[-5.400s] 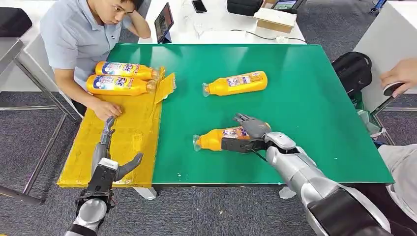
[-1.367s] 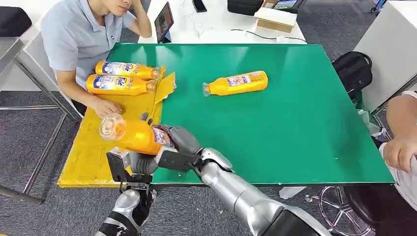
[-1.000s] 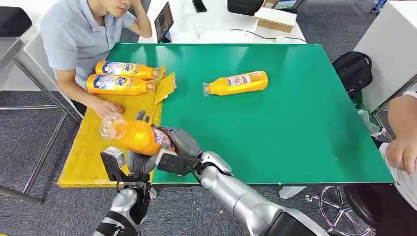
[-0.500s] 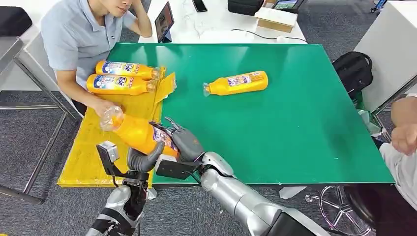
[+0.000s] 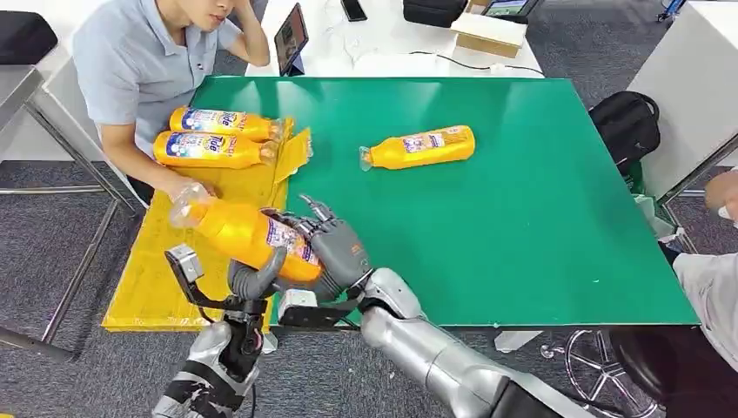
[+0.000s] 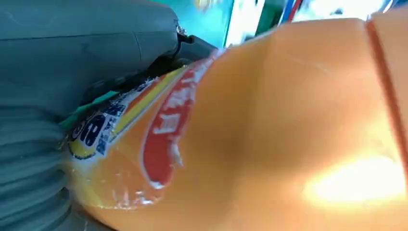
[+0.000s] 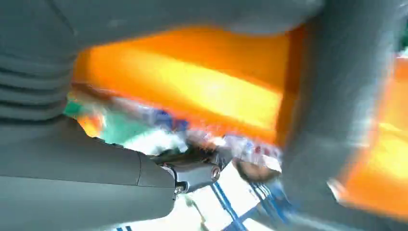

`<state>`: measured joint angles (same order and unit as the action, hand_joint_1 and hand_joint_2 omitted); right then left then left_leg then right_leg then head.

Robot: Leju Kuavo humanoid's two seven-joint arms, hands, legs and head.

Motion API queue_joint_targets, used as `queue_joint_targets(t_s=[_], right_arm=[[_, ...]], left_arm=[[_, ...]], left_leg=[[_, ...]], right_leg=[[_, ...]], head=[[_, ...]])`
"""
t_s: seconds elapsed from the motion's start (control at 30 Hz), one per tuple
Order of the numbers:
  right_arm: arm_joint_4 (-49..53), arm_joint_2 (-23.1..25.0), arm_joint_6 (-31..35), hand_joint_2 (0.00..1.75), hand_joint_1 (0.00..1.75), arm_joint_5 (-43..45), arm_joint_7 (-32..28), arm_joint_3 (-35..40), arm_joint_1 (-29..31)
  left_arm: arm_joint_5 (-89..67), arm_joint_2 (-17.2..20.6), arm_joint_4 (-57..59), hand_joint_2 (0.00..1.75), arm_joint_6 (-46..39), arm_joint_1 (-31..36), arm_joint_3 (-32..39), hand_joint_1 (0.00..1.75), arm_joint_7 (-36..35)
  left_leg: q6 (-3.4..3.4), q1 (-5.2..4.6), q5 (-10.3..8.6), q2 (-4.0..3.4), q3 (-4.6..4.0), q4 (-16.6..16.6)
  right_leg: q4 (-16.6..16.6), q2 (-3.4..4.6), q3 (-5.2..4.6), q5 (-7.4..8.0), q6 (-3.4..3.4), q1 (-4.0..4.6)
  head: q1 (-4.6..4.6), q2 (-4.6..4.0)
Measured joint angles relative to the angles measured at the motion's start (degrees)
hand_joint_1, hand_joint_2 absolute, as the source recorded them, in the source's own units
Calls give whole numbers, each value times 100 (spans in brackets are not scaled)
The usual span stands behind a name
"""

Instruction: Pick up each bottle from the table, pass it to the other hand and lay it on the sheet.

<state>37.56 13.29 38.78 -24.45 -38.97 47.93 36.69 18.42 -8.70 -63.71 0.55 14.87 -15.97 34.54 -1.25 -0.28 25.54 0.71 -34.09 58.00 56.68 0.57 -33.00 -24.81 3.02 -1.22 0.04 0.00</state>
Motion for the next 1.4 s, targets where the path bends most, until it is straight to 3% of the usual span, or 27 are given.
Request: queue_joint_targets(t_s=[0.13, 0.27, 0.6, 0.7, 0.87, 0.97, 1.07, 1.2, 1.4], right_arm=[[929, -107, 111, 0, 0, -1305, -114, -307, -440], [1633, -192, 113, 0, 0, -1583, -114, -670, -730], [2242, -266, 113, 0, 0, -1605, -114, -902, -915], [2281, -279, 113, 0, 0, -1259, -114, -911, -927], [2281, -388, 113, 0, 0, 270, -105, -813, -918], [2283, -439, 113, 0, 0, 332, -107, -758, -897], [2285, -441, 113, 0, 0, 343, -107, -699, -892], [2415, -467, 113, 0, 0, 319, -109, -570, -897], [2654, -594, 113, 0, 0, 438, -107, -374, -960]], left_arm=[[-632, 147, 113, 175, -1496, 97, 449, 175, 224], [-1179, 335, 286, 175, -2321, 311, 773, 175, 375], [-1245, 498, 490, 175, -2433, 497, 981, 175, 395], [-1230, 540, 547, 175, -2440, 556, 1064, 175, 399], [-1673, 662, 727, 175, -2761, 760, 1171, 175, 421], [-3138, 780, 1185, 175, -3761, 1071, 994, 175, 231], [-4068, 901, 1754, 175, -4012, 1452, 707, 175, -139], [-5825, 1102, 2875, 175, -3665, 2139, -38, 175, -1308], [-6530, 1141, 3761, 175, -2956, 2658, -879, 175, -1945]], left_leg=[[3, 2, 3, -21, 4, 0], [17, 19, -7, 14, -10, -1], [15, 11, -8, 13, -10, 0], [15, 12, -7, 13, -10, 0], [16, 13, -8, 13, -9, 0], [16, 13, -10, 17, -9, 0], [16, 13, -10, 18, -8, 0], [16, 11, -12, 15, -9, 0], [16, 9, -11, 15, -9, 0]], right_leg=[[-1, 20, -13, 0, 0, 5], [2, -15, -12, -2, -4, 14], [0, -14, -10, -1, -2, 6], [0, -14, -10, -1, -2, 7], [1, -14, -10, -1, -2, 8], [1, -16, -9, 0, -2, 8], [2, -18, -8, 0, -2, 8], [3, -15, -8, 0, -1, 6], [2, -15, -7, 0, -1, 5]], head=[[-9, 0], [-4, 0], [-4, 0], [-4, 0], [-4, 0], [-4, 0], [-7, 0], [-7, 0], [-7, 0]])
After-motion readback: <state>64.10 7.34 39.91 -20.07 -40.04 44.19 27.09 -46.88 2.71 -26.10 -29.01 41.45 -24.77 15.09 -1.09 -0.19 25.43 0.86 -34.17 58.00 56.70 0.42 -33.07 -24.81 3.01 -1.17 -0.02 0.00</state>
